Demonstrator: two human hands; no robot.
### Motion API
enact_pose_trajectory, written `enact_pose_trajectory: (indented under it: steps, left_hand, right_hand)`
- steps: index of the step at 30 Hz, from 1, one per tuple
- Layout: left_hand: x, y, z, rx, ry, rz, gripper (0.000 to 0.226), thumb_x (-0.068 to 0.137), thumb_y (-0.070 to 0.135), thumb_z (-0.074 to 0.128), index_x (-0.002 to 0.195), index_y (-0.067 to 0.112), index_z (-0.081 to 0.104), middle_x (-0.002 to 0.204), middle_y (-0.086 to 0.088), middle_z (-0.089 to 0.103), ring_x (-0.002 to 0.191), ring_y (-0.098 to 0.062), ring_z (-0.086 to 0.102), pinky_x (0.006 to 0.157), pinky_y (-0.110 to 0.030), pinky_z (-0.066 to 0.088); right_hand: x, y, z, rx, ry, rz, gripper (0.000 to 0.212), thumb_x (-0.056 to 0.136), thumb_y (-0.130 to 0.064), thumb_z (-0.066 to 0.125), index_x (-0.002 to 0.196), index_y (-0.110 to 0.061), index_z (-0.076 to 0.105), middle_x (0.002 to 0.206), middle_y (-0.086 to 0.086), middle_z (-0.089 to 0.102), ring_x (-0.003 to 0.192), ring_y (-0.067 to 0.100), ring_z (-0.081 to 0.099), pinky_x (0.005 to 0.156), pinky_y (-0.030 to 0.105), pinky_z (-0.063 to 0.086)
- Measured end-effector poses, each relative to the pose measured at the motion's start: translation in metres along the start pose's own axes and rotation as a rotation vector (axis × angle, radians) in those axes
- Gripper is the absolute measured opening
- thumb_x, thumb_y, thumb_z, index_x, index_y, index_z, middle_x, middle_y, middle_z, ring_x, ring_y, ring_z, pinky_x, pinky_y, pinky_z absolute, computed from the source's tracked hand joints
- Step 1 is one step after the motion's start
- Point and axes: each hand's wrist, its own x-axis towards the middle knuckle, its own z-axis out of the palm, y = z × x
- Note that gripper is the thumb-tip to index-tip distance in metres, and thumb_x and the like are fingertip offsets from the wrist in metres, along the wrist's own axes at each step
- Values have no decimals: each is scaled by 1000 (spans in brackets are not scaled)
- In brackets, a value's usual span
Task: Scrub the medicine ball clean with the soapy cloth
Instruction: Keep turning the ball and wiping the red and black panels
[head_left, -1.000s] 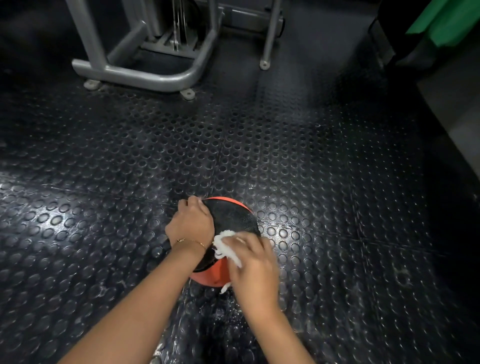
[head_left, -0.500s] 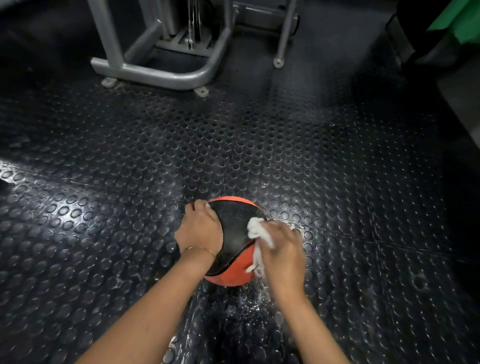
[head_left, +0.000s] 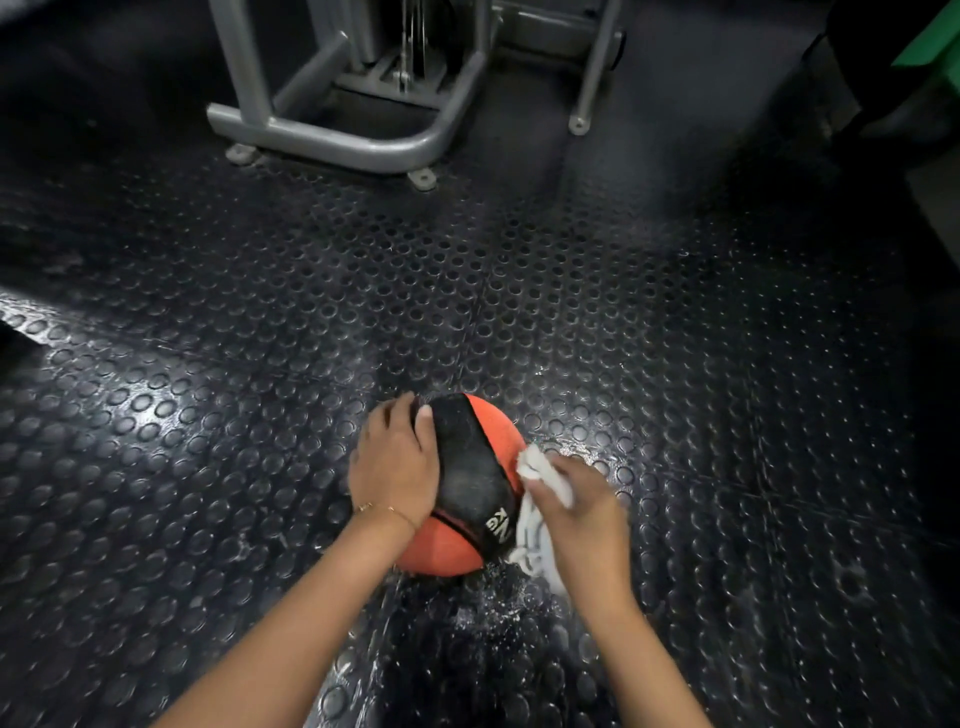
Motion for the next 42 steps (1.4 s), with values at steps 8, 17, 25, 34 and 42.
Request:
enact_pose_trajectory:
  steps: [8, 17, 25, 34, 42]
  left_hand:
    - [20, 20, 3, 65, -37, -1, 42, 100, 27, 25, 131, 27, 53, 136, 2, 49, 121, -22, 49, 97, -33, 38]
    - [23, 28, 6, 120, -49, 36, 42, 100, 25, 24, 127, 27, 56, 131, 0, 51, 117, -23, 52, 90, -38, 44]
    - [18, 10, -1, 162, -205, 366, 44, 100, 33, 22, 137, 32, 45, 144, 14, 39, 132, -9, 36, 107, -29, 31]
    - [-24, -13, 6, 24, -34, 9, 51, 95, 31, 23, 142, 19, 38, 147, -3, 38, 134, -22, 34, 109, -43, 30]
    - [-32, -16, 0, 61, -10, 145, 42, 98, 26, 31, 136, 25, 48, 142, 6, 44, 131, -14, 38, 107, -30, 29]
  right_hand:
    - [-42, 4, 24, -332, 132, -342, 31, 76, -30, 46, 97, -24, 68, 93, -7, 62, 85, 10, 46, 67, 23, 41]
    - [-3, -26, 15, -428, 129, -342, 37, 65, -5, 77, 98, -19, 69, 93, -5, 65, 84, 21, 54, 68, 29, 43]
    - [7, -37, 0, -489, 36, -257, 30, 78, -15, 68, 106, -22, 61, 99, -6, 64, 92, 21, 55, 68, 29, 39]
    - [9, -30, -3, -188, -160, -89, 19, 86, -29, 56, 100, -37, 46, 109, -3, 57, 99, 19, 52, 79, 36, 48]
    - [-14, -26, -3, -323, -196, -231, 20, 85, -23, 62, 105, -26, 65, 111, -6, 59, 109, 13, 46, 85, 26, 41]
